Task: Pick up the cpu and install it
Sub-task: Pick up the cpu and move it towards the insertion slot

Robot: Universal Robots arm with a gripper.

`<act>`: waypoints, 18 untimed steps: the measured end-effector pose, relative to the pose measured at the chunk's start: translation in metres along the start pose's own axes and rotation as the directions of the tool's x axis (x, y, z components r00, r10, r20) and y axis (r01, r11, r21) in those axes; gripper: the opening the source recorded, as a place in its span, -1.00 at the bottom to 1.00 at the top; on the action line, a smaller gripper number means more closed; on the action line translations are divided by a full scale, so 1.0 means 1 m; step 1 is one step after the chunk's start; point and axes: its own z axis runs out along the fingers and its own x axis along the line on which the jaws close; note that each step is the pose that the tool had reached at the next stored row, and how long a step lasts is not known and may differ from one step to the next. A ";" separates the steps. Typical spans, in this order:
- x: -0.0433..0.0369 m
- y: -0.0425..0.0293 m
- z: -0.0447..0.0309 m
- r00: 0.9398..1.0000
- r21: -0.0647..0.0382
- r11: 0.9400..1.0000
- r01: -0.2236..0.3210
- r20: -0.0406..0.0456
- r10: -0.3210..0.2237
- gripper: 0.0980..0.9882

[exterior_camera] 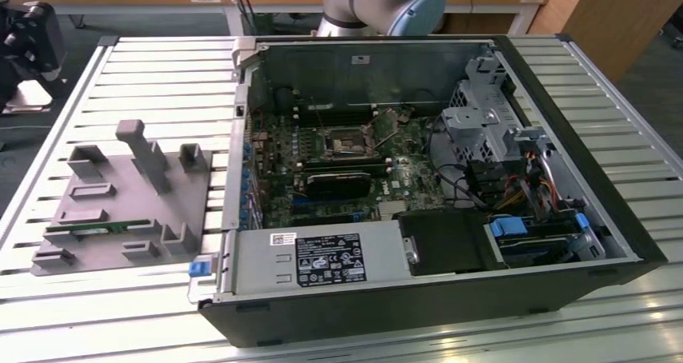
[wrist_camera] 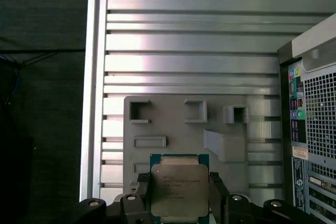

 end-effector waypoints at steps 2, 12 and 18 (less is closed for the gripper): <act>-0.0047 0.0001 0.0000 1.000 0.000 1.000 0.000 0.000 0.000 -0.03; -0.0258 0.0007 0.0002 1.000 0.000 1.000 0.000 0.000 0.000 -0.03; -0.0373 0.0012 0.0003 1.000 0.000 1.000 0.000 0.000 0.000 -0.03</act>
